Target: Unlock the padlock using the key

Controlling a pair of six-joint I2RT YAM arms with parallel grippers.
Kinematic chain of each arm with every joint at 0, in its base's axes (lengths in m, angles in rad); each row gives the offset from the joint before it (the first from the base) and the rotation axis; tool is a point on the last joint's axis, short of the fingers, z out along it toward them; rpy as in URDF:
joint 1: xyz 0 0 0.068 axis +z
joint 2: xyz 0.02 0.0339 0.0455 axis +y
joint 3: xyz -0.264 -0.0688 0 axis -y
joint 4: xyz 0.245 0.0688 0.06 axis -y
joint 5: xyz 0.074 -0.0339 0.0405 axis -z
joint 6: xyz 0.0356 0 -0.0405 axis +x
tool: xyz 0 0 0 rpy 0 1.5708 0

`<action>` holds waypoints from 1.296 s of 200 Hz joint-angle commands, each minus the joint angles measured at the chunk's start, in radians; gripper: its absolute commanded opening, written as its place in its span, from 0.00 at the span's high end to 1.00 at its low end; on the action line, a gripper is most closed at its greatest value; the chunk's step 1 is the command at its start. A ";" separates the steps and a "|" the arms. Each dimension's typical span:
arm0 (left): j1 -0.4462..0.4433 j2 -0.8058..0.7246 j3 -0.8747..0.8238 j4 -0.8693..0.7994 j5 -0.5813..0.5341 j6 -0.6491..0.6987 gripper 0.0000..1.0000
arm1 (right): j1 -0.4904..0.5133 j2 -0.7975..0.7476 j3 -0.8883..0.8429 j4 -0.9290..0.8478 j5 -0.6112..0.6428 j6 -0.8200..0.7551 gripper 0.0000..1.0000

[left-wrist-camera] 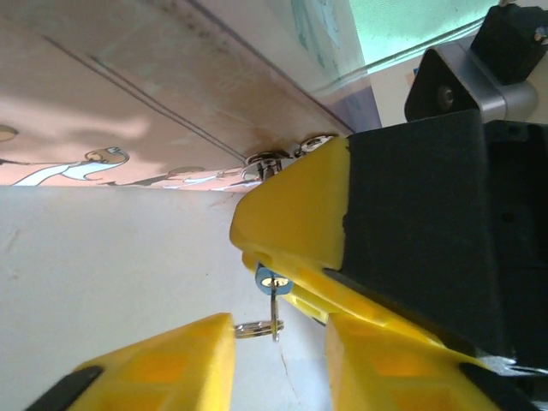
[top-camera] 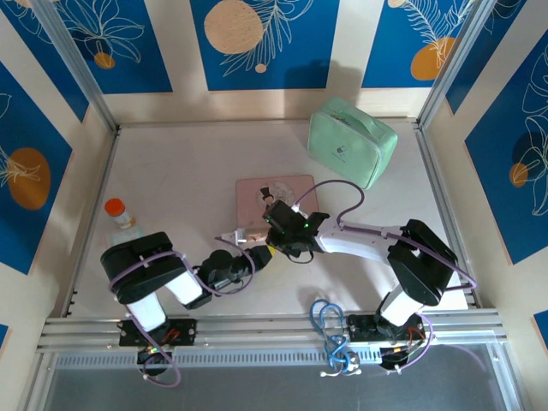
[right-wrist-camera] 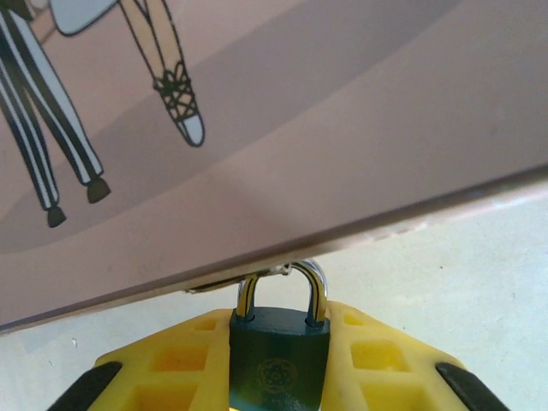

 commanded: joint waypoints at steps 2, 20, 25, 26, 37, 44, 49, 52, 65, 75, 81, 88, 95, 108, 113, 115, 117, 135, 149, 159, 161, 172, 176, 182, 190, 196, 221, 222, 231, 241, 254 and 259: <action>-0.008 0.003 0.027 0.055 -0.010 0.022 0.72 | -0.002 0.021 0.036 -0.045 -0.039 0.025 1.00; -0.008 0.008 0.041 0.055 -0.005 0.037 0.74 | -0.001 0.025 0.043 -0.052 -0.048 0.032 1.00; -0.009 0.009 0.045 0.055 -0.004 0.038 0.75 | -0.001 0.026 0.043 -0.054 -0.050 0.036 1.00; -0.009 0.010 0.046 0.055 -0.004 0.038 0.75 | -0.002 0.026 0.043 -0.054 -0.050 0.035 1.00; -0.010 0.018 0.055 0.055 -0.002 0.042 0.76 | -0.002 0.027 0.044 -0.052 -0.052 0.037 1.00; -0.010 0.025 0.059 0.055 -0.001 0.044 0.78 | -0.003 0.028 0.046 -0.054 -0.052 0.038 1.00; -0.010 0.029 0.062 0.055 -0.002 0.045 0.79 | -0.002 0.028 0.046 -0.055 -0.054 0.038 1.00; -0.009 0.033 0.062 0.055 -0.002 0.045 0.79 | -0.002 0.030 0.047 -0.056 -0.055 0.039 1.00; -0.010 0.047 0.068 0.055 -0.002 0.048 0.80 | -0.002 0.030 0.048 -0.057 -0.058 0.047 1.00; -0.010 0.056 0.073 0.055 -0.002 0.052 0.80 | -0.002 0.029 0.045 -0.055 -0.063 0.055 1.00; -0.010 0.058 0.074 0.054 -0.002 0.055 0.79 | -0.002 0.028 0.041 -0.049 -0.067 0.061 1.00; -0.010 0.058 0.075 0.055 -0.002 0.061 0.77 | -0.004 0.025 0.036 -0.041 -0.074 0.066 1.00; -0.010 0.057 0.076 0.055 -0.006 0.067 0.77 | -0.006 0.022 0.032 -0.034 -0.079 0.068 1.00; -0.012 0.050 0.071 0.055 -0.016 0.077 0.76 | -0.007 0.021 0.035 -0.037 -0.083 0.068 1.00; -0.012 0.048 0.072 0.055 -0.019 0.082 0.77 | -0.007 0.022 0.037 -0.040 -0.084 0.068 1.00; -0.012 0.048 0.072 0.055 -0.020 0.084 0.77 | -0.007 0.022 0.037 -0.040 -0.086 0.068 1.00; -0.013 0.048 0.073 0.055 -0.020 0.087 0.76 | -0.008 0.022 0.037 -0.040 -0.086 0.069 1.00; -0.013 0.061 0.089 0.055 -0.015 0.098 0.78 | -0.009 0.022 0.036 -0.037 -0.098 0.075 1.00; -0.013 0.075 0.107 0.055 -0.003 0.104 0.78 | -0.008 0.021 0.037 -0.035 -0.106 0.083 1.00; -0.013 0.085 0.114 0.055 0.000 0.105 0.78 | -0.009 0.020 0.035 -0.034 -0.112 0.086 1.00; -0.013 0.086 0.117 0.055 0.000 0.105 0.78 | -0.009 0.020 0.035 -0.034 -0.114 0.087 1.00; -0.014 0.092 0.119 0.055 0.000 0.104 0.78 | -0.010 0.020 0.034 -0.031 -0.123 0.094 1.00; -0.014 0.092 0.120 0.055 0.001 0.106 0.78 | -0.010 0.019 0.034 -0.029 -0.126 0.097 1.00; -0.015 0.092 0.121 0.055 0.002 0.110 0.78 | -0.012 0.017 0.031 -0.024 -0.131 0.100 1.00; -0.015 0.090 0.123 0.055 0.003 0.114 0.79 | -0.012 0.016 0.031 -0.021 -0.136 0.103 1.00; -0.015 0.091 0.122 0.055 0.000 0.116 0.80 | -0.011 0.015 0.031 -0.020 -0.143 0.106 1.00; -0.015 0.093 0.116 0.055 -0.025 0.128 0.88 | -0.013 0.012 0.029 -0.019 -0.160 0.115 1.00; -0.015 0.093 0.116 0.055 -0.026 0.129 0.89 | -0.013 0.012 0.030 -0.019 -0.160 0.114 1.00; -0.015 0.097 0.115 0.055 -0.035 0.134 0.94 | -0.013 0.011 0.031 -0.027 -0.165 0.117 1.00; -0.015 0.101 0.112 0.055 -0.048 0.137 0.98 | -0.013 0.011 0.031 -0.031 -0.169 0.119 1.00; -0.015 0.104 0.107 0.051 -0.064 0.149 1.00 | -0.013 0.010 0.029 -0.034 -0.177 0.122 1.00; -0.015 0.104 0.106 0.046 -0.069 0.153 1.00 | -0.014 0.009 0.028 -0.034 -0.181 0.124 1.00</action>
